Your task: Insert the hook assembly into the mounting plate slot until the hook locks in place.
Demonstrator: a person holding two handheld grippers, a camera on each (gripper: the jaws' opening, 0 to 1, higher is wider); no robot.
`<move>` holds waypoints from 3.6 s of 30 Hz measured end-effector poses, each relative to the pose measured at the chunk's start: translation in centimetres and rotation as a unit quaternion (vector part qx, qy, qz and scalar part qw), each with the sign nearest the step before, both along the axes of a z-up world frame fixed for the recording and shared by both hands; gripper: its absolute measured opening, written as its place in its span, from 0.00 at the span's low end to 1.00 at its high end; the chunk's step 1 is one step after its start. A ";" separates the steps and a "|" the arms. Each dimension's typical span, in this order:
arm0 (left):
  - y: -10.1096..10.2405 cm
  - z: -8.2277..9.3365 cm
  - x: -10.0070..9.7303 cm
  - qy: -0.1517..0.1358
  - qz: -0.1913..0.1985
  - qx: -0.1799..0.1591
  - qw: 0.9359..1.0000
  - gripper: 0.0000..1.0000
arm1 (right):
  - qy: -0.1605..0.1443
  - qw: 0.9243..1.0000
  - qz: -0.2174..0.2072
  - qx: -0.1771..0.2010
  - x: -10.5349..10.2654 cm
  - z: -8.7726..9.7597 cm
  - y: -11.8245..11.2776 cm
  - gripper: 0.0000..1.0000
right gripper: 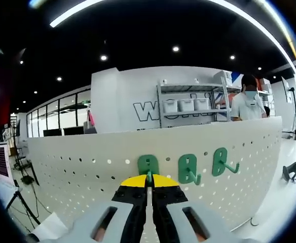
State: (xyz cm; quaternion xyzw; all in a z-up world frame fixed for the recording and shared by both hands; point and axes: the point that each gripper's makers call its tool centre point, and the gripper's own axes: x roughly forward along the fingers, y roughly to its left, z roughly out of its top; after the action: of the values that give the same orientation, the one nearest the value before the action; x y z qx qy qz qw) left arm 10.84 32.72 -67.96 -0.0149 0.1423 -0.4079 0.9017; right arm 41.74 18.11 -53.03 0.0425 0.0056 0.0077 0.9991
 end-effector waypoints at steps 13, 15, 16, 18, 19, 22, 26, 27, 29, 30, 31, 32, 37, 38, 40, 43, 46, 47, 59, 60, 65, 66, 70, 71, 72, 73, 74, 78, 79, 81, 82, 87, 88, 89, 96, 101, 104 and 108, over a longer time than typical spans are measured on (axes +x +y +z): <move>-0.4 -0.1 0.1 0.002 -0.007 0.000 1.000 0.58 | 0.015 1.000 -0.004 0.023 0.2 -0.1 0.0 0.01; -0.5 -0.1 0.1 0.002 -0.009 0.000 1.000 0.58 | 0.015 0.999 -0.012 0.028 0.2 -0.1 0.0 0.01; -0.6 0.0 0.1 0.001 -0.010 0.000 1.000 0.58 | 0.012 0.999 -0.018 0.035 0.2 -0.1 0.0 0.01; -0.6 -0.1 0.1 0.001 -0.010 0.000 1.000 0.57 | 0.009 0.999 -0.023 0.046 0.2 -0.1 -0.1 0.01; -0.5 -0.1 0.1 0.002 -0.010 -0.001 1.000 0.57 | 0.008 0.998 -0.024 0.052 0.2 -0.1 -0.1 0.01; -0.4 -0.2 0.2 0.004 -0.009 -0.003 1.000 0.57 | 0.007 0.992 -0.035 0.122 0.1 -0.2 -0.1 0.01; -0.3 -0.1 0.3 0.004 -0.008 -0.003 1.000 0.57 | 0.004 0.996 -0.021 0.083 0.1 -0.1 -0.2 0.00; -0.3 -0.1 0.3 0.003 -0.008 -0.004 1.000 0.57 | 0.007 0.996 -0.021 0.086 0.0 -0.1 -0.1 0.00; -0.3 -0.2 0.3 0.005 -0.008 -0.003 1.000 0.57 | 0.008 0.996 -0.020 0.087 0.0 -0.1 -0.1 0.00; -0.4 -0.2 0.3 0.004 -0.009 -0.002 1.000 0.57 | 0.009 0.996 -0.019 0.085 0.0 -0.1 -0.1 0.00; -0.4 -0.2 0.3 0.003 -0.009 -0.002 1.000 0.57 | 0.009 0.997 -0.019 0.079 0.0 -0.1 -0.1 0.00; -0.4 -0.2 0.3 0.004 -0.009 -0.003 1.000 0.57 | 0.009 0.997 -0.019 0.076 -0.1 -0.1 -0.1 0.00; -0.4 -0.1 0.3 0.004 -0.008 -0.004 1.000 0.57 | 0.011 0.997 -0.015 0.079 0.2 -0.1 -0.1 0.00; -0.3 -0.1 0.3 0.005 -0.007 -0.005 1.000 0.57 | 0.008 0.995 -0.013 0.103 0.3 -0.1 -0.1 0.00; -0.2 -0.2 0.3 0.005 -0.006 -0.005 1.000 0.57 | 0.005 0.995 -0.007 0.099 0.3 -0.1 -0.3 0.00; -0.2 -0.2 0.3 0.005 -0.006 -0.004 1.000 0.56 | -0.008 1.000 -0.001 0.004 0.1 0.5 -0.5 0.00; -0.1 -0.3 0.4 0.007 -0.005 -0.003 1.000 0.56 | -0.007 1.000 0.007 0.003 0.1 0.5 -0.2 0.00; -0.1 -0.4 0.5 0.008 -0.004 -0.004 1.000 0.56 | -0.003 1.000 0.012 0.026 0.1 0.4 -0.2 0.00; 0.1 -0.2 0.5 0.007 -0.003 -0.008 1.000 0.55 | -0.006 0.999 -0.019 0.027 0.3 0.2 -0.3 0.00; 0.2 -0.2 0.5 0.007 -0.001 -0.010 1.000 0.55 | -0.008 0.999 -0.021 0.031 0.3 0.2 -0.3 0.00; 0.4 0.0 0.6 0.005 0.001 -0.011 1.000 0.55 | -0.013 0.998 -0.027 0.057 0.3 0.1 0.1 0.00; 0.4 0.0 0.6 0.005 0.001 -0.012 1.000 0.55 | -0.013 0.998 -0.028 0.050 0.3 -0.1 0.1 0.00; 0.5 0.0 0.6 0.006 0.002 -0.011 1.000 0.55 | -0.012 0.999 -0.027 0.025 0.3 -0.1 -0.1 0.00; 0.5 0.0 0.6 0.004 0.002 -0.012 1.000 0.55 | -0.009 0.999 -0.026 0.022 0.3 -0.2 -0.1 0.00; 0.5 0.0 0.7 0.005 0.002 -0.012 1.000 0.55 | -0.009 0.999 -0.025 0.025 0.3 -0.3 0.0 0.00; 0.5 -0.1 0.7 0.007 0.002 -0.013 1.000 0.55 | -0.009 0.999 -0.025 0.028 0.3 -0.3 0.0 0.01; 0.5 -0.1 0.7 0.007 0.002 -0.012 1.000 0.55 | -0.007 0.999 -0.026 0.028 0.3 -0.3 0.0 0.01; 0.4 0.0 0.8 0.005 0.000 -0.012 1.000 0.55 | -0.001 0.999 -0.023 -0.027 0.3 -0.3 0.1 0.01; 0.4 0.0 0.8 0.005 0.000 -0.012 1.000 0.55 | -0.001 1.000 -0.021 -0.021 0.3 -0.3 0.0 0.01; 0.4 -0.1 0.8 0.006 0.000 -0.011 1.000 0.55 | 0.002 1.000 -0.019 -0.023 0.4 -0.1 0.0 0.00; 0.4 -0.1 0.8 0.006 0.000 -0.010 1.000 0.55 | 0.005 1.000 -0.018 -0.023 0.5 -0.2 0.1 0.01; 0.3 -0.1 1.0 0.007 -0.001 -0.009 1.000 0.55 | 0.003 0.999 -0.011 -0.045 0.4 -0.5 0.1 0.01; 0.2 -0.1 1.0 0.007 -0.002 -0.011 1.000 0.55 | 0.003 0.999 -0.012 -0.047 0.4 -0.5 0.1 0.01; 0.2 -0.1 1.0 0.007 -0.002 -0.011 1.000 0.55 | 0.009 0.999 -0.011 -0.045 0.4 -0.7 0.1 0.01; -0.2 -0.1 0.8 0.008 -0.007 -0.011 1.000 0.55 | 0.020 0.999 0.004 -0.043 0.2 -1.2 0.2 0.05; -0.5 0.2 0.7 0.005 -0.008 -0.013 1.000 0.55 | 0.018 0.998 0.017 -0.050 -0.4 -1.1 0.3 0.08; -0.6 0.3 0.6 0.005 -0.007 -0.012 1.000 0.56 | 0.006 0.998 0.021 -0.059 -1.2 -0.9 0.3 0.09; -0.8 0.6 0.3 0.002 -0.006 -0.013 1.000 0.57 | 0.006 0.997 0.032 -0.066 -2.2 -1.3 0.6 0.09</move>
State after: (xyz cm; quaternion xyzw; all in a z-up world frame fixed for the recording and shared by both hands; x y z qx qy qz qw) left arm 11.17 31.96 -67.35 -0.0263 0.1388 -0.4148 0.8989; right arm 39.50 18.67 -54.29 -0.0241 0.0138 0.0390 0.9989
